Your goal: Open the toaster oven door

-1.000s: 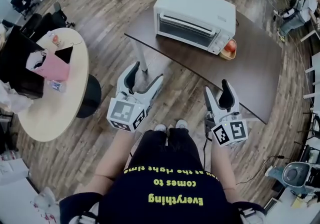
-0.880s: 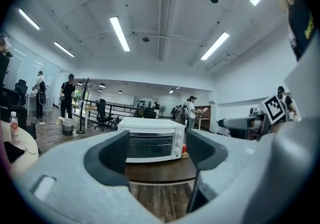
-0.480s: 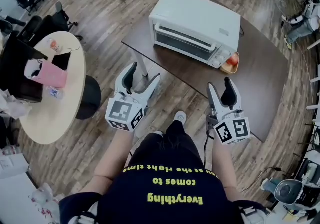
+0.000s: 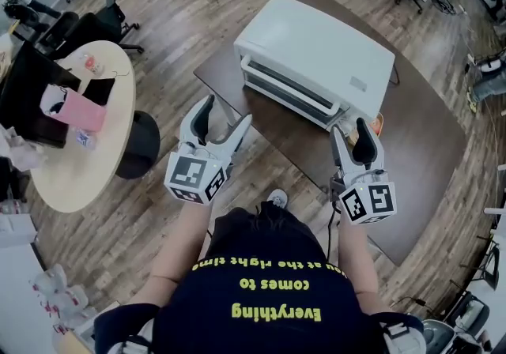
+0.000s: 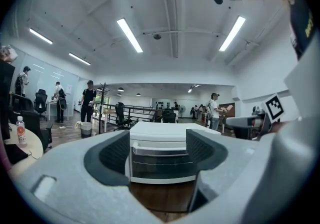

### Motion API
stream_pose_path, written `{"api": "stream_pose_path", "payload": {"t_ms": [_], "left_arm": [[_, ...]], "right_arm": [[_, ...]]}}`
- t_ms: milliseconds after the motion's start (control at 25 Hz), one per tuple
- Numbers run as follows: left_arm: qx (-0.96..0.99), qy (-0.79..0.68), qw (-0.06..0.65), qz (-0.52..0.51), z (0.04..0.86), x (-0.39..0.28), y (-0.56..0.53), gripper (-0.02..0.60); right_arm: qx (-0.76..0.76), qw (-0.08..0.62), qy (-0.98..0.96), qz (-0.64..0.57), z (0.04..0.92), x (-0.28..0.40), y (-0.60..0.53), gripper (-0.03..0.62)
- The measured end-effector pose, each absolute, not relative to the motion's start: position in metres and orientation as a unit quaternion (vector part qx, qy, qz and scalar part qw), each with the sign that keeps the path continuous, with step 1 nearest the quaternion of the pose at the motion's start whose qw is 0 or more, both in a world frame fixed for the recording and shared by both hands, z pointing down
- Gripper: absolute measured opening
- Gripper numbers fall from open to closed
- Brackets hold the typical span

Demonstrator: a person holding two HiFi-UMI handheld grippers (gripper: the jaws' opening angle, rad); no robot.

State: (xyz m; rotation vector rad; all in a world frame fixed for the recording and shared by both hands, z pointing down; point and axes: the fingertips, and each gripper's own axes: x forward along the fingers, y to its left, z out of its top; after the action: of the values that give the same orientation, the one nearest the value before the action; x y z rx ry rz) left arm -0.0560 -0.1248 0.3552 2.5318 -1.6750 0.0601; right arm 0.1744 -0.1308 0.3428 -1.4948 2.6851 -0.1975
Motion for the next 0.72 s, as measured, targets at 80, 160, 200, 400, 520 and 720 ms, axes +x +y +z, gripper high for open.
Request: {"api": "stream_pose_path", "payload": {"t_ms": [80,160,200,400,520,720], "left_arm": [[0.826,-0.561,0.053,0.016,0.356,-0.058,-0.132,0.353],[0.822,-0.567,0.055,0.007,0.357,-0.059,-0.139,0.353],[0.821,-0.568,0.057,0.003,0.357,-0.058,-0.142,0.353],[0.826,-0.560,0.061,0.006,0.361,-0.048,-0.162,0.353],[0.832,-0.551,0.062,0.010,0.363,-0.041,-0.174,0.353],[0.843,-0.533,0.068,0.020,0.372,-0.038,-0.196,0.353]], "right_arm": [[-0.476,0.029,0.877,-0.064,0.346,0.172,-0.139,0.258],[-0.471,0.027,0.880,-0.061,0.347,0.172,-0.146,0.255],[-0.471,0.026,0.880,-0.060,0.346,0.173,-0.149,0.253],[-0.480,0.029,0.875,-0.058,0.347,0.182,-0.161,0.240],[-0.488,0.026,0.870,-0.062,0.348,0.187,-0.164,0.232],[-0.510,0.023,0.857,-0.069,0.354,0.191,-0.169,0.222]]}}
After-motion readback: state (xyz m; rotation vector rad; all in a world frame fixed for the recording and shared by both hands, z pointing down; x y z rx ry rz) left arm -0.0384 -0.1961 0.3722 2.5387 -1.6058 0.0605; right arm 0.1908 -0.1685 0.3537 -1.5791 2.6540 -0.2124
